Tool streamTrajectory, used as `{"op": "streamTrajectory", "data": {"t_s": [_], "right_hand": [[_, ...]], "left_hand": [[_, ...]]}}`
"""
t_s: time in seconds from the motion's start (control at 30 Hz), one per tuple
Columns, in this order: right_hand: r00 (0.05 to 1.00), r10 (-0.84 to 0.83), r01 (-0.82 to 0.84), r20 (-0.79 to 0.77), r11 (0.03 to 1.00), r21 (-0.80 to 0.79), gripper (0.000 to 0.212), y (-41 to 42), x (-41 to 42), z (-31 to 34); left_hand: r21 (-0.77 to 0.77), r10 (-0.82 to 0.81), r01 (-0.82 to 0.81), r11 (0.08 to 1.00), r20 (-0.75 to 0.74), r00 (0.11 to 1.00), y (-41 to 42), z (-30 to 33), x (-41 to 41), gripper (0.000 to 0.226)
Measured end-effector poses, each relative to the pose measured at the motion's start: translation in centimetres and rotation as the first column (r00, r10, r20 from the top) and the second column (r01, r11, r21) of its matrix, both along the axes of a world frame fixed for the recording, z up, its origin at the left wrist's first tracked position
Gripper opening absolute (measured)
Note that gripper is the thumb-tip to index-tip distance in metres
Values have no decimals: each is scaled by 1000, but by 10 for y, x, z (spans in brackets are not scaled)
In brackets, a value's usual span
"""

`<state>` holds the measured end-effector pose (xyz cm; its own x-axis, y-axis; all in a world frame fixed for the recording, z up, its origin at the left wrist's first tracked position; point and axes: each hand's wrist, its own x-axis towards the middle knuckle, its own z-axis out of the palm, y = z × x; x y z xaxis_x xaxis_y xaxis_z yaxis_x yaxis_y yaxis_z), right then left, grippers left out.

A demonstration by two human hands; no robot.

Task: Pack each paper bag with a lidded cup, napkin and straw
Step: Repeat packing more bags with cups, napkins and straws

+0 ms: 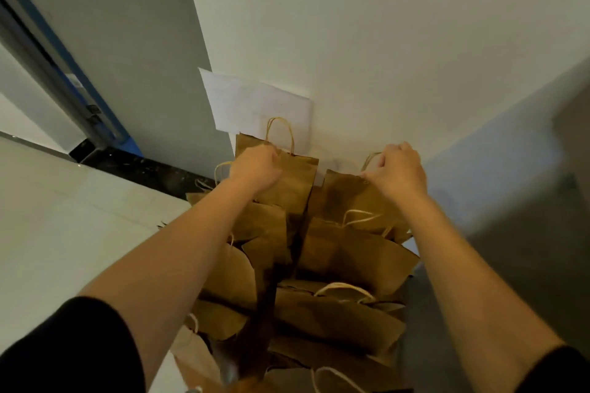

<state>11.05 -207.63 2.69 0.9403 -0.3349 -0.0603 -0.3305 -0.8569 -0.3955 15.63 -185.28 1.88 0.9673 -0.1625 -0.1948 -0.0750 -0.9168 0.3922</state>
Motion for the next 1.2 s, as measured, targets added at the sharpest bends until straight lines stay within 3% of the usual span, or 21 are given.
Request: {"op": "streamTrajectory", "data": {"t_s": [0.1, 0.2, 0.3, 0.37, 0.47, 0.63, 0.8, 1.0, 1.2], "right_hand": [[990, -116, 123, 75, 988, -92, 78, -10, 15, -21], [991, -136, 136, 16, 991, 11, 99, -21, 29, -41], [978, -34, 34, -204, 999, -2, 67, -29, 46, -56], [966, 68, -72, -248, 997, -8, 50, -29, 56, -59], [950, 159, -169, -269, 985, -17, 44, -27, 69, -64], [908, 233, -270, -348, 961, -61, 47, -23, 76, -84], [900, 291, -352, -324, 924, -148, 25, -22, 89, -88], [937, 250, -302, -243, 930, -208, 20, -26, 106, -85], [975, 176, -194, -136, 972, -132, 23, -31, 112, -94]], "left_hand": [[59, 33, -36, 998, 55, 998, -1, -22, 33, 34], [134, 72, -86, 987, 104, 992, -6, -37, 63, 52], [271, 54, -52, 961, 2, 999, -14, -49, 91, 55], [316, 23, 20, 949, -132, 991, -19, -58, 106, 50], [345, -48, 112, 932, -191, 980, -28, -73, 117, 36], [353, -106, 150, 923, -140, 984, -40, -87, 125, 21], [322, -154, 168, 932, -71, 986, -47, -89, 131, 13], [121, -48, 43, 992, 44, 998, -46, -87, 142, 16], [134, -23, 13, 991, 74, 997, -52, -89, 153, 23]]}}
